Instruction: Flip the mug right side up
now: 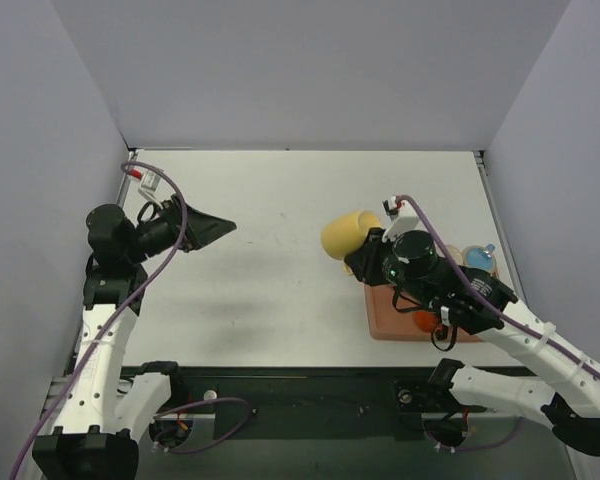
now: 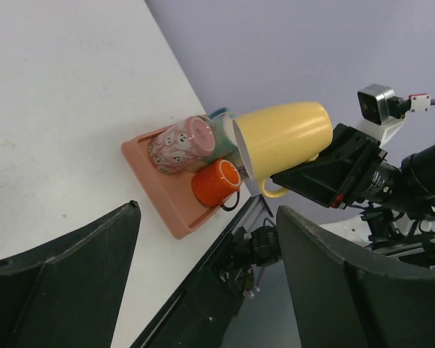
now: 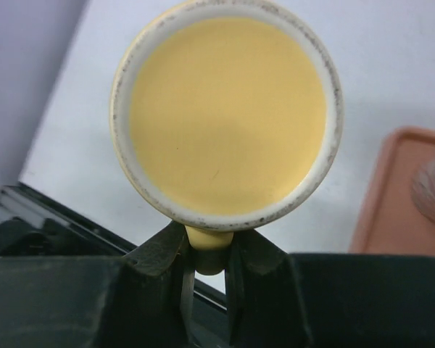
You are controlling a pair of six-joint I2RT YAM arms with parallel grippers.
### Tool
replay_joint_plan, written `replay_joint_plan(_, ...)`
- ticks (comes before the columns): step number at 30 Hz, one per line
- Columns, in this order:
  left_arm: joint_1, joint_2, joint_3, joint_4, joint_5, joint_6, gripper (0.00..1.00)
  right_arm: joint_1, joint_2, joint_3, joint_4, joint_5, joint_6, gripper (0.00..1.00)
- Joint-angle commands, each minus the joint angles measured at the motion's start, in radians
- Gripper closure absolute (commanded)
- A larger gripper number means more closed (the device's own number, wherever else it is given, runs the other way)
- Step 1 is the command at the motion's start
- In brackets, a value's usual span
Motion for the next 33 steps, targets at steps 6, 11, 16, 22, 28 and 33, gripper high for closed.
replay_joint_plan(6,-0.033,0.013,0.098,0.376,0.006,-0.46,0.09,0.047,0.164,0.284,0.43,-0.202,-0.025,1.0)
replay_joint_plan(11,-0.039,0.029,0.124,0.43,-0.017,-0.557,0.09,0.098,0.288,0.422,0.476,-0.263,-0.028,1.0)
replay_joint_plan(16,-0.041,0.016,0.078,0.427,-0.014,-0.608,0.15,0.122,0.381,0.497,0.472,-0.28,-0.028,1.0)
replay_joint_plan(22,-0.041,0.004,0.073,0.473,-0.008,-0.651,0.27,0.125,0.459,0.523,0.535,-0.329,0.023,1.0)
replay_joint_plan(28,-0.041,-0.008,0.072,0.465,0.004,-0.675,0.79,0.112,0.479,0.487,0.562,-0.361,0.044,1.0)
replay_joint_plan(33,-0.041,-0.008,0.072,0.349,-0.014,-0.588,1.0,0.067,0.471,0.407,0.585,-0.36,0.093,1.0)
